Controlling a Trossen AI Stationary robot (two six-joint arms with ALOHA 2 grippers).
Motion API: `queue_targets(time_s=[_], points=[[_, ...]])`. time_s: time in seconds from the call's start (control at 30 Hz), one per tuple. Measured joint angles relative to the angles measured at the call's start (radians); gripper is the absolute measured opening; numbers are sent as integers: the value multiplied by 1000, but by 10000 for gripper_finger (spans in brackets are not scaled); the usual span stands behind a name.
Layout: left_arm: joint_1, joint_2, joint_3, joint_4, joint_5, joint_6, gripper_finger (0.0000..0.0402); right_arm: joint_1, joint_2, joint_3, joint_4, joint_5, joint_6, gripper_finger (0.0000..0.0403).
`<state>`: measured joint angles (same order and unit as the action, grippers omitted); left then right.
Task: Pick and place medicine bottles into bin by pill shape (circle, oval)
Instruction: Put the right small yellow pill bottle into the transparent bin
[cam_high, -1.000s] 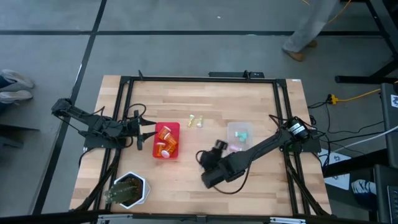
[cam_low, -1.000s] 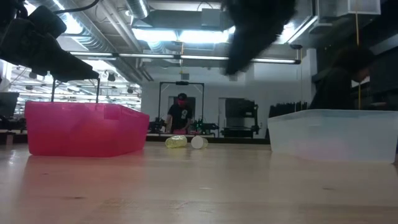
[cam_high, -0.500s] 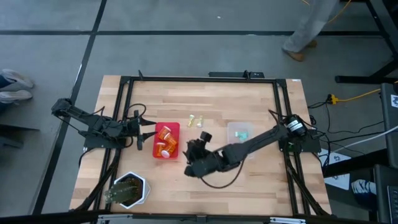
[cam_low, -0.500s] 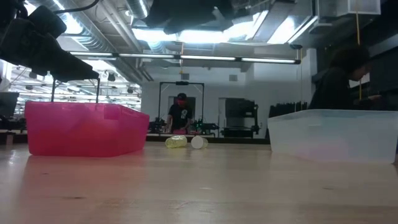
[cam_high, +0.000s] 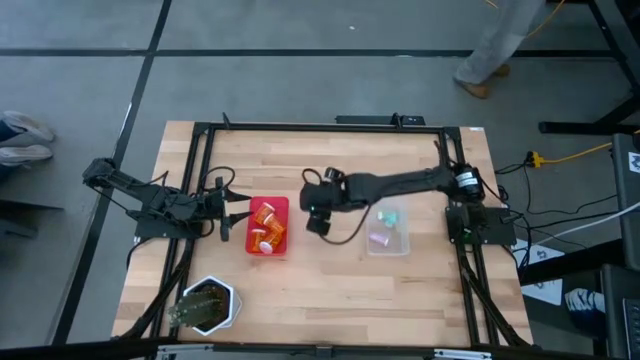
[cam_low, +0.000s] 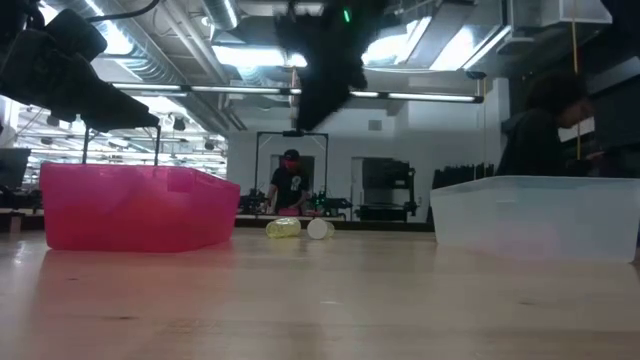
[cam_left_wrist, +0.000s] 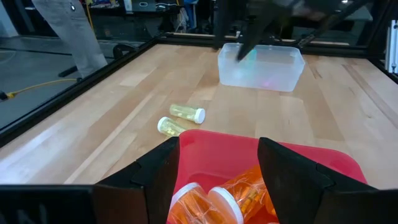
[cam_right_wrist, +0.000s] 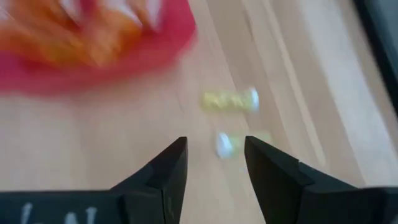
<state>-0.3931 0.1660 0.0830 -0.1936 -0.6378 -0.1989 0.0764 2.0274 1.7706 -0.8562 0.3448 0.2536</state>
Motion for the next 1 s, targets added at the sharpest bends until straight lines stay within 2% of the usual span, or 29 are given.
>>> queue_targets(time_s=[0.27, 0.47, 0.57, 0.8, 1.0], points=[[0, 0, 0, 0, 0, 0, 212, -91, 2, -174, 53, -164, -269, 157], [0, 0, 0, 0, 0, 0, 212, -107, 2, -241, 69, -157, -482, 156], [0, 0, 0, 0, 0, 0, 212, -107, 2, -258, 133, -156, -565, 156], [0, 0, 0, 0, 0, 0, 212, -112, 2, -272, 250, -154, -613, 156], [0, 0, 0, 0, 0, 0, 212, -141, 5, -272, 278, -115, -732, 156]])
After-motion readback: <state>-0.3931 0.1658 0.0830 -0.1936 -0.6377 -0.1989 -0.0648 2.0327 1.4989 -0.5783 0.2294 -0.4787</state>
